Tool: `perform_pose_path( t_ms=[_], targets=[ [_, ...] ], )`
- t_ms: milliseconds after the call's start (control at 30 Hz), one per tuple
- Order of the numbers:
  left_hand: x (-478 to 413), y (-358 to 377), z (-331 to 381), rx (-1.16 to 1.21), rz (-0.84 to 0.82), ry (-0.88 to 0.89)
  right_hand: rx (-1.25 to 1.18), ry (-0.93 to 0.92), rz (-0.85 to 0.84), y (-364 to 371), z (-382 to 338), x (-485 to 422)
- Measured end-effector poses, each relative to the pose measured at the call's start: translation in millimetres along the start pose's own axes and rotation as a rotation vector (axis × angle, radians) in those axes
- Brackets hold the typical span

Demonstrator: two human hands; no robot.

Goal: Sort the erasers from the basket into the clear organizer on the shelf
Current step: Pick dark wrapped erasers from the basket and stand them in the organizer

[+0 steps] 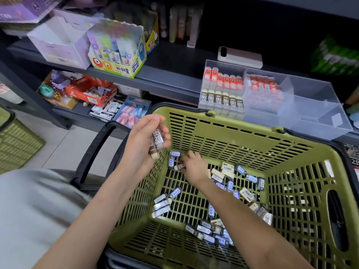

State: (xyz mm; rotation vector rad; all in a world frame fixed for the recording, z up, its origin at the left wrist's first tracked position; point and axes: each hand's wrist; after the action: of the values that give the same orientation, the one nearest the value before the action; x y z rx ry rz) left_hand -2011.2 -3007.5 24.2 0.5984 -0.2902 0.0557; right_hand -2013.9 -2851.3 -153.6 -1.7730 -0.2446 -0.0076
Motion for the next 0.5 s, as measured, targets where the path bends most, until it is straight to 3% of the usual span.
perform_pose_path(
  t_ms=[100, 267, 400, 500],
  targets=[
    [-0.1, 0.0, -6.4, -0.175, 0.050, 0.052, -0.160, 0.010, 0.008, -11.8, -1.4, 4.9],
    [4.5, 5.7, -19.6, -0.665, 0.151, 0.269, -1.372, 0.190, -0.106, -74.8, -13.6, 39.0],
    [12.3, 8.8, -26.2, -0.907, 0.019, 0.121, -1.662, 0.101, -0.128, -108.9, -29.4, 62.3],
    [16.9, 8.8, -31.8, -0.953, 0.006, 0.201, -1.898, 0.063, -0.196, -111.2, -33.5, 71.5]
  ],
)
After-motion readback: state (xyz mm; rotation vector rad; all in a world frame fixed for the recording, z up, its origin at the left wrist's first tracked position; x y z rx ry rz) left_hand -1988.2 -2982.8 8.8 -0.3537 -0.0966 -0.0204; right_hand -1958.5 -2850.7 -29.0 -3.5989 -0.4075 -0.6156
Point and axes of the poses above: each hand's wrist, its own x-axis away from the middle knuckle, its own y-axis out of the palm, z = x × y, and after that the axes turned 4 degrees about z, right-handed
